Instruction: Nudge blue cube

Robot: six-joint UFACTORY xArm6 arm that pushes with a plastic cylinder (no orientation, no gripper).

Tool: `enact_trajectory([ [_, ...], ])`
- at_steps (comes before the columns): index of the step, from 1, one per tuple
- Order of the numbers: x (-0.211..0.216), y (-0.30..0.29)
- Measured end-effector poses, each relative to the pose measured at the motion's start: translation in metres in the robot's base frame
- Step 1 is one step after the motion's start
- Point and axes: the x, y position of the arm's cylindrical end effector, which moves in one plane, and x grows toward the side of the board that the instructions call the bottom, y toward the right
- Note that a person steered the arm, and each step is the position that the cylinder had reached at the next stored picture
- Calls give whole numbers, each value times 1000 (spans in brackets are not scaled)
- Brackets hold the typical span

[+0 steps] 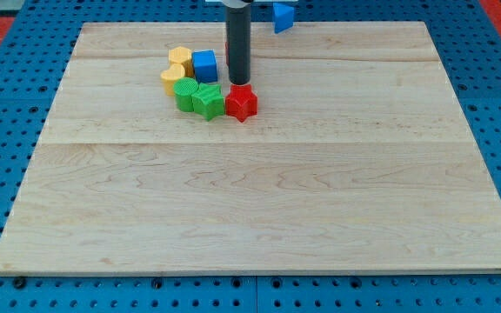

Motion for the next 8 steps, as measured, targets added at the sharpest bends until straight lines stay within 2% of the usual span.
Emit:
enact_trajectory([
  [3,-24,-30],
  [4,-20,-10],
  [8,1,-72],
])
